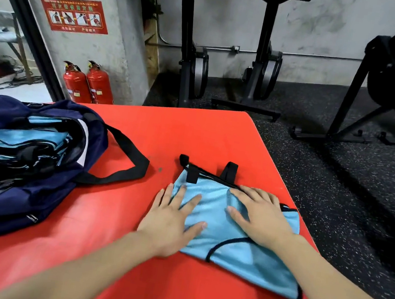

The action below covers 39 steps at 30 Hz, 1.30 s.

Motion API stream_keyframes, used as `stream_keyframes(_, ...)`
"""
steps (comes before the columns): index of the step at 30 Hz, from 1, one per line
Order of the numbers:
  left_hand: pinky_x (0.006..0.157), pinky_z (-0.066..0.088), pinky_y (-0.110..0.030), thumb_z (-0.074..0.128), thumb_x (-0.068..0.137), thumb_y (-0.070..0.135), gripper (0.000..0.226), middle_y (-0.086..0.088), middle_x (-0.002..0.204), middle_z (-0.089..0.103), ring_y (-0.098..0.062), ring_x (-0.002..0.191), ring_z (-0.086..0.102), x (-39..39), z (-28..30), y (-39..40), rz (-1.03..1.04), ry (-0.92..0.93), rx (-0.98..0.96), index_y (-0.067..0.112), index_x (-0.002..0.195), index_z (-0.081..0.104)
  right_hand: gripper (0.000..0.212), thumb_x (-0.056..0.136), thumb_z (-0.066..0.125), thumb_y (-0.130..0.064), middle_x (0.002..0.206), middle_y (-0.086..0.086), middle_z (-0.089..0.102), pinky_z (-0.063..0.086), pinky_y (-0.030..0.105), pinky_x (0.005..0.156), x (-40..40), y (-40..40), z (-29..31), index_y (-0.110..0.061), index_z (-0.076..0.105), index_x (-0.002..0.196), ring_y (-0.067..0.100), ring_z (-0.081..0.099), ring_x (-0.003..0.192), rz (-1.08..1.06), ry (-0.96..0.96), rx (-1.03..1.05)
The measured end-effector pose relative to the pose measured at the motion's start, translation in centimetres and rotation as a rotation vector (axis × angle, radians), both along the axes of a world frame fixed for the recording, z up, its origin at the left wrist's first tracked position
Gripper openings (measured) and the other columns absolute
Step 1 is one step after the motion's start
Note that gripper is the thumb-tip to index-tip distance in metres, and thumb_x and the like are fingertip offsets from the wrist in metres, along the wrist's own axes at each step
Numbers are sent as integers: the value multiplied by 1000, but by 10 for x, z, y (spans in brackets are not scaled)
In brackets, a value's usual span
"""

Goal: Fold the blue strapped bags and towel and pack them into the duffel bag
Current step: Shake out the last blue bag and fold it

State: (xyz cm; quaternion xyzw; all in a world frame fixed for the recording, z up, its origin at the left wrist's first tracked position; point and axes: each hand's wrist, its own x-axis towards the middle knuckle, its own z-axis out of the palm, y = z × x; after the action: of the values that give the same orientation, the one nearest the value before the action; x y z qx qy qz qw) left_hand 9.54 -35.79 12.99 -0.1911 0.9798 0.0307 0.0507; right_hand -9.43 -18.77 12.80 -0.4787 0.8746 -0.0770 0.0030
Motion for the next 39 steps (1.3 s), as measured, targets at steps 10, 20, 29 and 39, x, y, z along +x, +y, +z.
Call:
stream_keyframes(10, 123, 2, -53, 12, 102, 59, 65, -9, 167, 14, -35, 153, 3, -42, 21, -63, -30, 4, -318, 28, 159, 20, 64, 90, 27, -75, 119, -4, 60, 51, 37, 87, 17, 18, 12, -34, 53, 131, 22, 56, 112, -80, 107, 29)
stream_keyframes(20, 123, 0, -53, 21, 97, 69, 78, -19, 165, 4, -44, 151, -4, -25, -5, 13, 331, 98, 95, 24, 159, 13, 70, 88, 25, -77, 143, -7, 42, 30, 40, 102, 19, 35, -8, -38, 41, 145, 19, 38, 130, -57, -17, -95)
stream_keyframes(29, 126, 1, -42, -6, 84, 80, 91, -9, 168, 8, -28, 155, -1, -53, 2, -45, -124, 37, -28, 32, 160, 8, 70, 87, 39, -62, 141, 3, 35, 31, 44, 101, 78, 35, -10, -27, 40, 148, 28, 36, 126, -324, -121, -165)
stream_keyframes(39, 123, 23, -41, 21, 98, 66, 73, -5, 153, 46, -23, 146, 34, -5, 3, -14, -285, 281, 69, 21, 151, 42, 42, 87, 43, -54, 121, -8, 52, 34, 38, 88, 84, 19, 4, -28, 65, 111, 21, 48, 113, 24, -23, -267)
